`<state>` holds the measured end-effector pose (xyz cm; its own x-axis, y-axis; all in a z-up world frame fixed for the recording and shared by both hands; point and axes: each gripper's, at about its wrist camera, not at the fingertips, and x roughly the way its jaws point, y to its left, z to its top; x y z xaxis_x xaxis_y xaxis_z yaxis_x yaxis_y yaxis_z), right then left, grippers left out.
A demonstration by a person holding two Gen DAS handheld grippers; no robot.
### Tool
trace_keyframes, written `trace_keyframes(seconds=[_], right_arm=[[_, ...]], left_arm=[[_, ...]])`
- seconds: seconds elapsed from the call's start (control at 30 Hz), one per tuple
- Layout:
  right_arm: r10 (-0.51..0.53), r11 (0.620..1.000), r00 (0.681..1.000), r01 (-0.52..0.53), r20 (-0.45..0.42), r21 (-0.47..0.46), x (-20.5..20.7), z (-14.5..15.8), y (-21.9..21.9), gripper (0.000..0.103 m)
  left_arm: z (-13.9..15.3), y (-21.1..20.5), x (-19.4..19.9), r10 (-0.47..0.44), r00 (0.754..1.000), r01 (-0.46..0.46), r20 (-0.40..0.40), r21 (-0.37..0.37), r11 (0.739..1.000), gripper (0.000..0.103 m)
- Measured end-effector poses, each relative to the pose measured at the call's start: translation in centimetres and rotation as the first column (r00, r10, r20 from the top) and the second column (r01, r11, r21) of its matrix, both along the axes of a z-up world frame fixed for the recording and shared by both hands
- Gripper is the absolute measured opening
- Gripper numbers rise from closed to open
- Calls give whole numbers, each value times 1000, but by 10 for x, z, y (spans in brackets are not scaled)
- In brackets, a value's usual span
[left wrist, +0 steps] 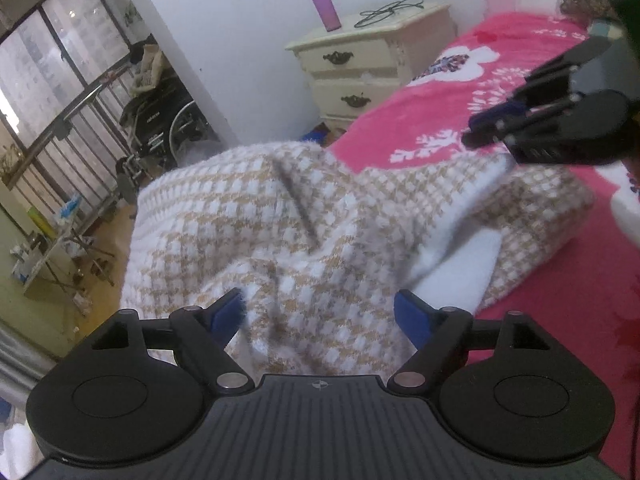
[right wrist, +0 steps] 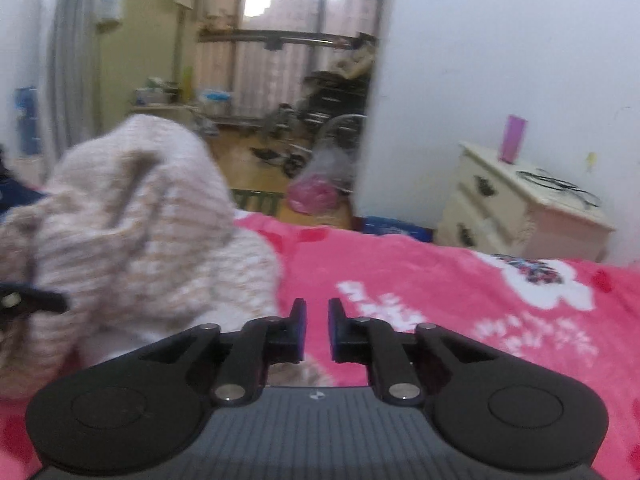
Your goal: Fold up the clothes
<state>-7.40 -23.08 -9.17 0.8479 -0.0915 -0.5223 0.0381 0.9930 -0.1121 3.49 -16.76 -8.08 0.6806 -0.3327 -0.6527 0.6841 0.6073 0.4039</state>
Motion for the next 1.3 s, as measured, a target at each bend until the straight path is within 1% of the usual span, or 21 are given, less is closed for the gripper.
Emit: trace_keyframes(seconds=[0.03,0.07,0.13,0.2,0.27,0.33,0.37,0.43,0.47,0.53,0.57,0.6,0.63,0.7,0.77,0.9,0.97,1.03,1.17,1.27,1.3], right_arm=[[34,999,999,-34,7,-10,-6,-1,4,29],[73,997,997,-73,19,-30,-12,-1,7,39],[151,987,988,-148,28,-69,-20,-1,16,41],[212,973,977,-209,14,-100,-24,-3,26,48],[260,954,966,-259,-16,-154,-19,-10,35,48],[300,929,952,-305,-54,-211,-11,-21,46,49],[312,916,948,-318,-64,-244,-3,-28,49,49],[321,899,944,-330,-82,-286,14,-39,53,44],[319,895,943,-331,-90,-299,22,-43,54,38],[307,888,948,-319,-87,-332,33,-45,57,21],[293,883,953,-298,-71,-362,36,-44,58,9],[280,880,959,-278,-53,-384,38,-43,60,8],[268,888,963,-259,-29,-381,38,-38,59,8],[233,911,973,-216,4,-352,40,-29,54,8],[207,929,978,-185,35,-322,38,-20,48,7],[163,954,978,-122,131,-274,25,14,32,7],[151,963,972,-103,182,-251,20,35,29,7],[144,968,964,-90,224,-236,12,55,28,7],[128,975,946,-64,297,-215,-2,84,23,7],[106,970,949,-34,297,-239,-3,85,18,7],[88,974,958,-25,274,-225,-1,79,13,7]], left_arm=[[3,0,-2,-9,1000,9,17,-1,1000,80],[6,-1,-4,-21,999,21,39,-1,1000,80],[12,-5,-11,-55,995,55,84,-4,998,80],[12,-11,-17,-102,989,101,106,9,995,81],[0,-22,-18,-140,985,134,98,63,989,81],[-17,-33,-15,-152,984,139,95,127,982,80],[-25,-37,-13,-152,982,134,114,152,979,80],[-32,-40,-6,-148,976,117,157,189,975,68],[-35,-41,-3,-146,973,109,176,204,973,59],[-32,-38,5,-135,976,104,170,180,978,56],[-28,-35,8,-121,979,95,166,160,983,50],[-25,-32,9,-108,979,83,170,146,986,44],[-21,-29,10,-94,980,71,175,131,989,41],[-12,-23,12,-57,981,41,185,93,995,31],[0,-14,15,-7,980,-3,199,48,999,24],[31,10,21,113,968,-104,224,-51,993,18],[49,28,25,199,954,-178,226,-110,978,17],[64,47,30,296,932,-264,210,-170,949,17],[74,92,40,472,873,-433,123,-250,866,16],[70,117,46,560,827,-528,45,-281,802,17],[68,124,47,581,813,-552,22,-286,783,17]])
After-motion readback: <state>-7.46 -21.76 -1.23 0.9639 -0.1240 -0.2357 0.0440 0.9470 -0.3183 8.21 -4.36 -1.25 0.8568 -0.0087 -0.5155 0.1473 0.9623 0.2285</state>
